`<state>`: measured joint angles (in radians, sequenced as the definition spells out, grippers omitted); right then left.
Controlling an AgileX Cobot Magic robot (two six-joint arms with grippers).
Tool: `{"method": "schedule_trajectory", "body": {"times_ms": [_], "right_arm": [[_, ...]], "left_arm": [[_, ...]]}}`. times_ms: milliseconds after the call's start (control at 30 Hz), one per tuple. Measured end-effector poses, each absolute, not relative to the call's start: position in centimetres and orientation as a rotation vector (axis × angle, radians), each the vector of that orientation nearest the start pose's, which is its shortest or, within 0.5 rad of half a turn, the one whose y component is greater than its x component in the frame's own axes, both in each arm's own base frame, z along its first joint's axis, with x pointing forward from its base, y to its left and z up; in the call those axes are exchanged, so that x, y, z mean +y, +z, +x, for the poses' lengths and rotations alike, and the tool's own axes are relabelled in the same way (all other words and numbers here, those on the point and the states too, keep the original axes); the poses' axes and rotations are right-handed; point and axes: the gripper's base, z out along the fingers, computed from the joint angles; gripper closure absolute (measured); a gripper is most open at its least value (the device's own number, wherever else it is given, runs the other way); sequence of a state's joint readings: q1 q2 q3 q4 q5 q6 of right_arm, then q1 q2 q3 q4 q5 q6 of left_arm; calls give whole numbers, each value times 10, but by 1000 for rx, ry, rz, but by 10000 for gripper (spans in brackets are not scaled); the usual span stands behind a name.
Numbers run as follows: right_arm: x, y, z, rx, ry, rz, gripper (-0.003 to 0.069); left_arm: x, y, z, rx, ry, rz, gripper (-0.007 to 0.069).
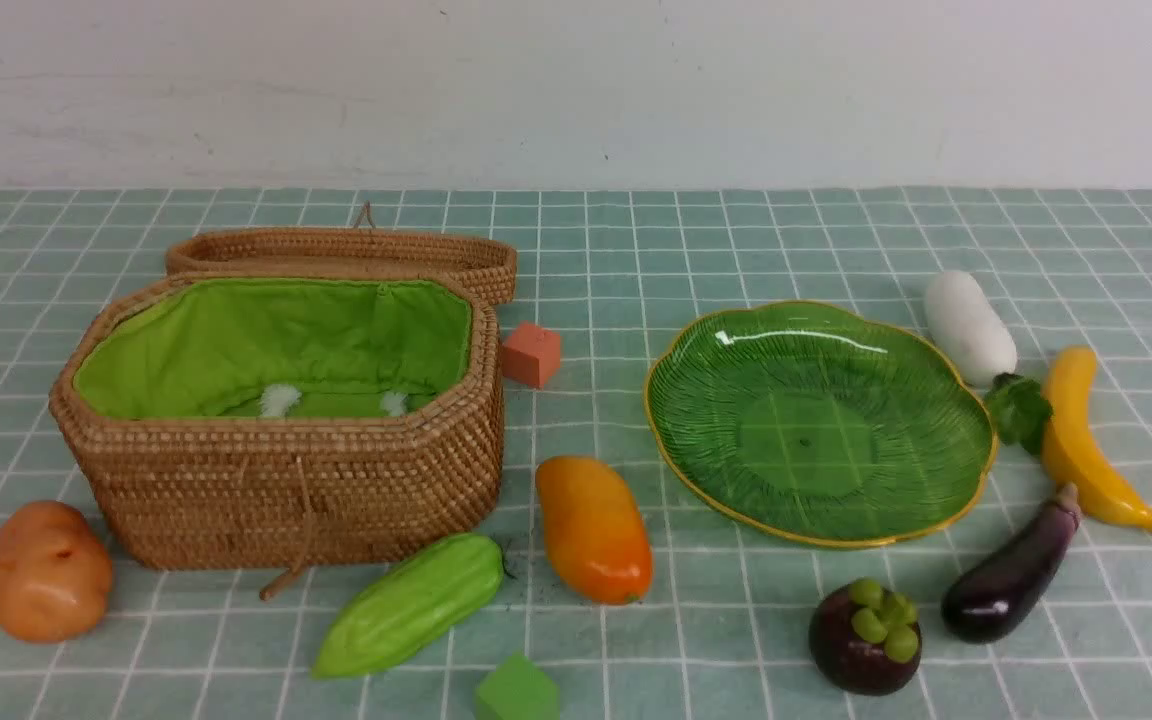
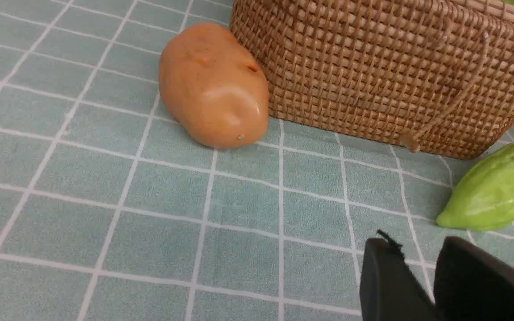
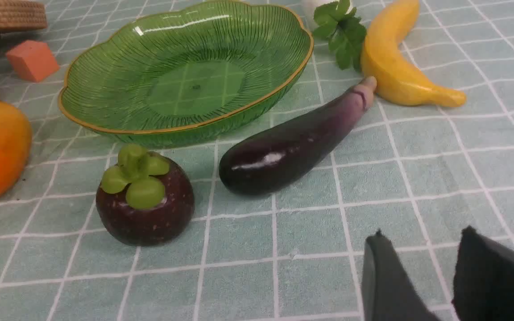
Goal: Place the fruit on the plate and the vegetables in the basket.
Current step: Grab a potato with your left arm and place it in the basket on the left
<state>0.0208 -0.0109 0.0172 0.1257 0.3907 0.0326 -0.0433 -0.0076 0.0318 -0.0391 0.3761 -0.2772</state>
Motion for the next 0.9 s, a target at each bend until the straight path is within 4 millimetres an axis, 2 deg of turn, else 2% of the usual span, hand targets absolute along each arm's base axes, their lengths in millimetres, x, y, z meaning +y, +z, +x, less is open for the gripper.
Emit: {"method": "schedule_trajectory", "body": {"times_ms": [900], "right_arm": [[5,173,52,1879,161,87,418]], "left_arm": [[-4,172,53,1845,-293,-272,431]]}}
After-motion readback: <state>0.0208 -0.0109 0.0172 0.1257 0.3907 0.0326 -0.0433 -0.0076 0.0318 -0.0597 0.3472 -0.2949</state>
